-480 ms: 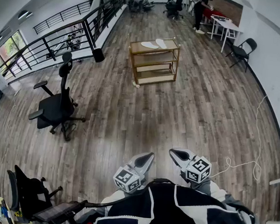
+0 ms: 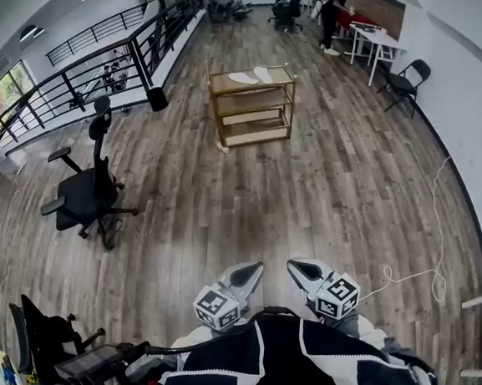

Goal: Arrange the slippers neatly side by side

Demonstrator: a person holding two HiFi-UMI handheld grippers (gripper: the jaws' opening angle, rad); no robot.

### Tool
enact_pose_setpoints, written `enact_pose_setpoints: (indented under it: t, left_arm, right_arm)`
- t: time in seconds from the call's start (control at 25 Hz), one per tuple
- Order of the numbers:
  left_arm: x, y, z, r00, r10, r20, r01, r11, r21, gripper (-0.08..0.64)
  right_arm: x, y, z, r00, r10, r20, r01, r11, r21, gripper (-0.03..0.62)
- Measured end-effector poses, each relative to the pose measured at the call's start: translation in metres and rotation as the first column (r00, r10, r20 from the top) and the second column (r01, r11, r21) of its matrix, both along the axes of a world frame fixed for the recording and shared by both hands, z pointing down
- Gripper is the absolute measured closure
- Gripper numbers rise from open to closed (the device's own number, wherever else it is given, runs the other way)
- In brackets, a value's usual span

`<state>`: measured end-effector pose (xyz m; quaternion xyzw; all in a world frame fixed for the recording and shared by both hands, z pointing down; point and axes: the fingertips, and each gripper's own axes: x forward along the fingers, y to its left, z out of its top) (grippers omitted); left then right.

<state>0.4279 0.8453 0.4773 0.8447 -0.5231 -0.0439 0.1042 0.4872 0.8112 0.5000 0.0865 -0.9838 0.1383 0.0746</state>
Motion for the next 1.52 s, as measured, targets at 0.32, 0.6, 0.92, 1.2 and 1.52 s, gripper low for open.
enact_pose_setpoints:
  t: [0.32, 0.6, 0.92, 1.2, 1.52]
  left_arm:
    - [0.015, -0.009, 0.005, 0.999, 0.053, -0.002, -0.053, 0.998, -0.021, 0.541]
    - [0.022, -0.016, 0.004, 0.996, 0.082, 0.026, -0.081, 0.996, -0.019, 0.541]
    - [0.018, -0.020, -0.003, 0.996, 0.082, 0.038, -0.081, 0.997, -0.014, 0.541]
    - [0.025, -0.014, 0.007, 0.995, 0.089, 0.049, -0.086, 0.995, -0.048, 0.541]
    - [0.021, -0.010, 0.008, 0.995, 0.083, 0.053, -0.080, 0.995, -0.061, 0.541]
  right_arm:
    - [0.009, -0.007, 0.005, 0.999, 0.036, 0.007, -0.036, 0.999, -0.037, 0.588]
    - [0.007, -0.013, 0.006, 1.000, 0.009, 0.015, -0.008, 0.999, -0.046, 0.588]
    - [0.000, -0.005, 0.000, 0.998, -0.040, 0.039, 0.041, 0.998, -0.041, 0.588]
    - [0.005, 0.002, 0.009, 0.997, -0.047, 0.060, 0.051, 0.997, -0.060, 0.588]
    - [0.004, 0.001, 0.015, 0.998, -0.031, 0.060, 0.036, 0.996, -0.084, 0.588]
